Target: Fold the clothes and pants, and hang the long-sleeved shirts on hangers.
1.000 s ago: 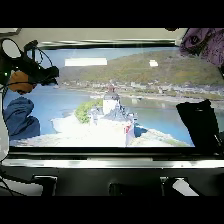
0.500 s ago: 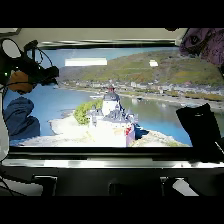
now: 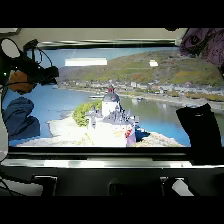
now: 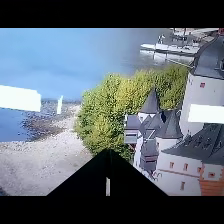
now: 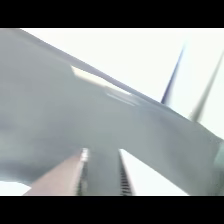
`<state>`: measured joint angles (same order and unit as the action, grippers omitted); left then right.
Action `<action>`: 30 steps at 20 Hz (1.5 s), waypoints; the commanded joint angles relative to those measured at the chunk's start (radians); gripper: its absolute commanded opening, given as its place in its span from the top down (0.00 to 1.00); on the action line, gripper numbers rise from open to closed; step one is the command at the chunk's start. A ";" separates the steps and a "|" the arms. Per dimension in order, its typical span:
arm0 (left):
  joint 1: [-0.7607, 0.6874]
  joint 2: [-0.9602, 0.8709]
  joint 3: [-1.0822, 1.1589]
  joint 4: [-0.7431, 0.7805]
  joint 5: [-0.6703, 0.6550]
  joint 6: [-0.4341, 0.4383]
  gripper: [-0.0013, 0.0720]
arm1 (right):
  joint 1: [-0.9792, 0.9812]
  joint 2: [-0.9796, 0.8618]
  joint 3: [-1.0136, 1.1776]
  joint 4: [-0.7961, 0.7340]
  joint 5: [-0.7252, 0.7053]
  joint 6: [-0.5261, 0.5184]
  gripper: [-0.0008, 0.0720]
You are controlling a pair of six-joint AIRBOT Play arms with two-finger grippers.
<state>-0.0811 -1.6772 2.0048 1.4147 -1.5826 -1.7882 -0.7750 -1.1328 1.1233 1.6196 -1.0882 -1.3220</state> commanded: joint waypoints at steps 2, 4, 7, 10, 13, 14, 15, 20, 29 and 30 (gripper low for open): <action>0.000 0.014 0.000 0.000 0.000 0.131 0.96 | 0.321 0.000 0.065 0.126 0.136 -0.146 0.85; -0.006 0.020 -0.007 -0.001 0.002 0.175 0.96 | 0.501 -0.005 0.065 0.123 0.141 -0.203 0.85; -0.022 0.057 -0.087 -0.011 0.026 0.243 0.96 | 0.721 -0.013 0.064 0.120 0.140 -0.241 0.92; -0.023 0.136 -0.201 -0.011 0.103 0.274 0.96 | 0.856 -0.015 0.063 0.121 0.140 -0.222 0.92; -0.023 0.190 -0.247 -0.011 0.149 0.274 0.96 | 0.926 -0.015 0.063 0.122 0.133 -0.223 0.92; -0.022 0.196 -0.247 -0.011 0.153 0.274 0.96 | 0.930 -0.015 0.063 0.125 0.137 -0.223 0.92; -0.022 0.200 -0.247 -0.011 0.152 0.274 0.96 | 0.930 -0.015 0.063 0.123 0.141 -0.222 0.92; -0.022 0.198 -0.247 -0.011 0.108 0.270 0.96 | 0.927 -0.014 0.063 0.063 0.145 -0.223 0.92; -0.022 0.189 -0.247 -0.011 0.108 0.270 0.96 | 0.927 -0.014 0.063 0.063 0.148 -0.223 0.92; -0.022 0.189 -0.247 -0.011 0.108 0.270 0.96 | 0.927 -0.014 0.063 0.063 0.148 -0.223 0.92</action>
<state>-0.1024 -1.4876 1.7576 1.4036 -1.4742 -1.5181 0.1513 -1.1473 1.1854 1.6833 -0.9421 -1.5448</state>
